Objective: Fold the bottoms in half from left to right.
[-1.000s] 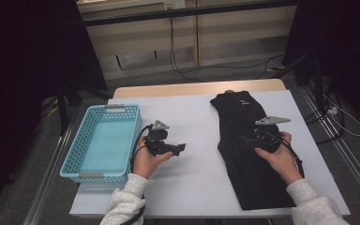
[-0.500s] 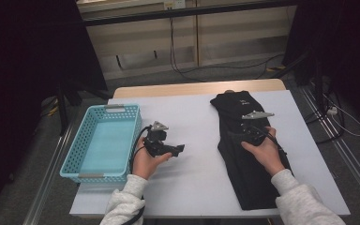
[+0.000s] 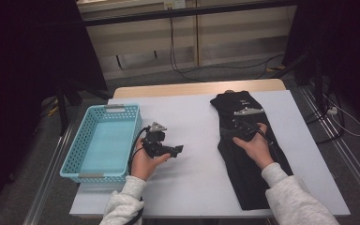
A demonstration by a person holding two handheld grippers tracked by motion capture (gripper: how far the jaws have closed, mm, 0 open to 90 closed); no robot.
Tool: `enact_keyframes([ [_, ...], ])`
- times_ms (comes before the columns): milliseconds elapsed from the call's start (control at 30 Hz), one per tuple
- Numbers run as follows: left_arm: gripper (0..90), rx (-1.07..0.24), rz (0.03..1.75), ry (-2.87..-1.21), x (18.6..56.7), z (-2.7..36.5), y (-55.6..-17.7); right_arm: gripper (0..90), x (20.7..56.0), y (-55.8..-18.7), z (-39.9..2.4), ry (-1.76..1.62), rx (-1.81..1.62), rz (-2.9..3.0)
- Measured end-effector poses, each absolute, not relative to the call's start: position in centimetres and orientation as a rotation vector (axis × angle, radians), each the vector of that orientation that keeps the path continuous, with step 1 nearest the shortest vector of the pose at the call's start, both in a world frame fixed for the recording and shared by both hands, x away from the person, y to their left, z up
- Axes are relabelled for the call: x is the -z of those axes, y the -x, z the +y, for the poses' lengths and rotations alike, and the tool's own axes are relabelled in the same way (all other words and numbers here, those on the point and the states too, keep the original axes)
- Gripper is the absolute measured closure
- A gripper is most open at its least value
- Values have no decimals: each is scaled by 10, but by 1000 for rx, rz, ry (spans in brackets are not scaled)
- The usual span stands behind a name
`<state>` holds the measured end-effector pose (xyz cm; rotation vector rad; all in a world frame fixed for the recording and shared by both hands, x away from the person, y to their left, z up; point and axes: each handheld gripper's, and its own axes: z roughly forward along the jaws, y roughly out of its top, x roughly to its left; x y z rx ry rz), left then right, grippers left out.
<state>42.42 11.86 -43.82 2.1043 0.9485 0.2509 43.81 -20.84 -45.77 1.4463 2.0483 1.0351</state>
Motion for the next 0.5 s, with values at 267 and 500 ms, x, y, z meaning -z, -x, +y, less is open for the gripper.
enact_keyframes([
  [267,99,-256,955,-2107,440,122,-422,283,468,-449,-189,-1396,-930,2089],
  [500,99,-265,956,-2109,438,124,-421,613,467,-449,-191,-1374,-912,2081],
])
